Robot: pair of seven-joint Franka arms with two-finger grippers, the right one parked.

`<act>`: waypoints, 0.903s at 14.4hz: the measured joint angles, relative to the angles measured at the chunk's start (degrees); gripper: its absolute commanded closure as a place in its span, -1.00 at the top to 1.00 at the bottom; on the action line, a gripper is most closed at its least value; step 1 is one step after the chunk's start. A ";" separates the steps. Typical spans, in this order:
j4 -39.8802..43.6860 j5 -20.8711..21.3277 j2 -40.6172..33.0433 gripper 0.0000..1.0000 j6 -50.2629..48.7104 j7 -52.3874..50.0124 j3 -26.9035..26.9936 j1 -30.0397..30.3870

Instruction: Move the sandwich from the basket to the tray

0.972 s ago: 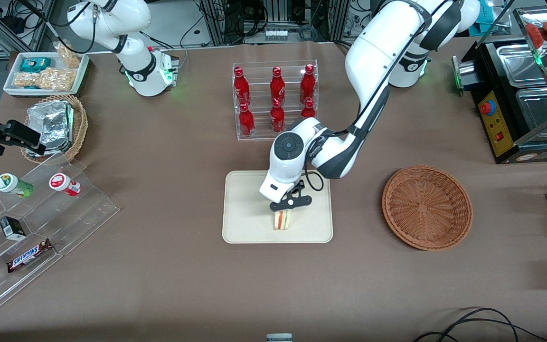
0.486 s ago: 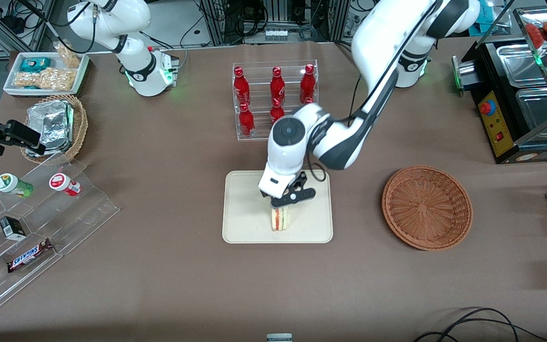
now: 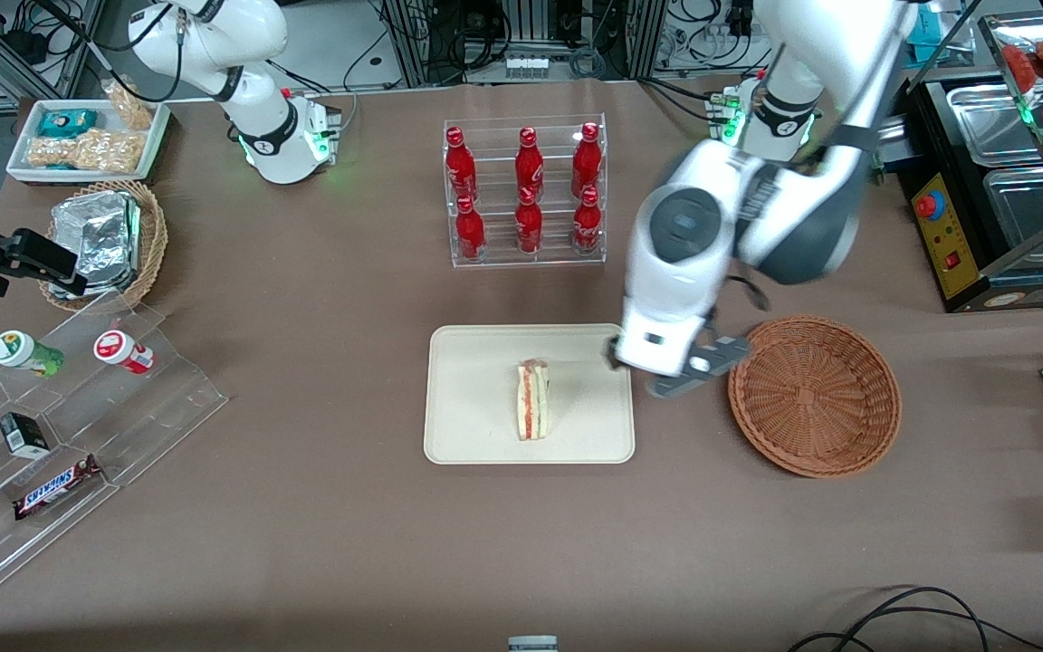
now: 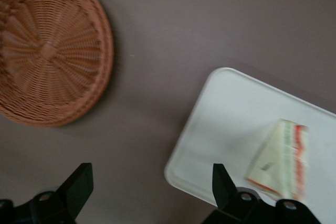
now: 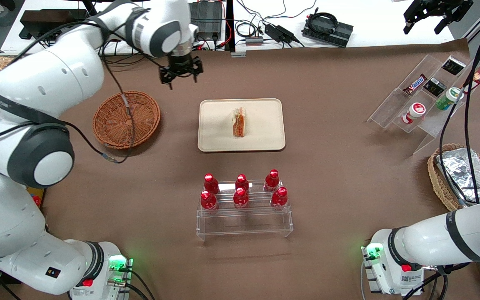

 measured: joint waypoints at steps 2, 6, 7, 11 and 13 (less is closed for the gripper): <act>-4.49 0.00 -2.44 1.00 -0.11 5.81 0.11 3.87; -11.97 -0.01 -9.86 1.00 -2.37 20.92 0.25 12.65; -13.36 -0.09 -11.97 1.00 -3.70 24.66 0.26 14.53; -15.21 -2.39 -18.82 1.00 -8.62 38.92 0.27 19.12; -14.81 -3.43 -20.96 1.00 -9.51 46.42 0.27 20.37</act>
